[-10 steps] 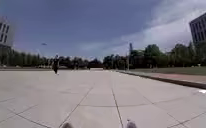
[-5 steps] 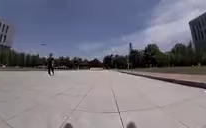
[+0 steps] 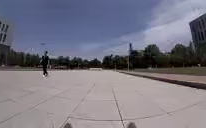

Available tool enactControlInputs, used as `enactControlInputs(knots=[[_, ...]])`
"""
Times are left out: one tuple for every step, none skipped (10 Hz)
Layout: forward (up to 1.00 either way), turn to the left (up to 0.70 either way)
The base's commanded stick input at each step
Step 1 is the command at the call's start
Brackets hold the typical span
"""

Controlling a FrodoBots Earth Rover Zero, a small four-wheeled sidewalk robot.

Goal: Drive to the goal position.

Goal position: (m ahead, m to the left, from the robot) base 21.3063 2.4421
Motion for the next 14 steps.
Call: enactControlInputs(knots=[[0.45, 0.03], [0.45, 0.03], [0.45, 0.03], [0.45, 0.03], [0.45, 0.03], [0.45, 0.03], [0.45, 0.03], [0.45, 0.03], [0.45, 0.03], [0.45, 0.03], [0.45, 0.03], [0.45, 0.03], [0.45, 0.03], [0.45, 0.03]])
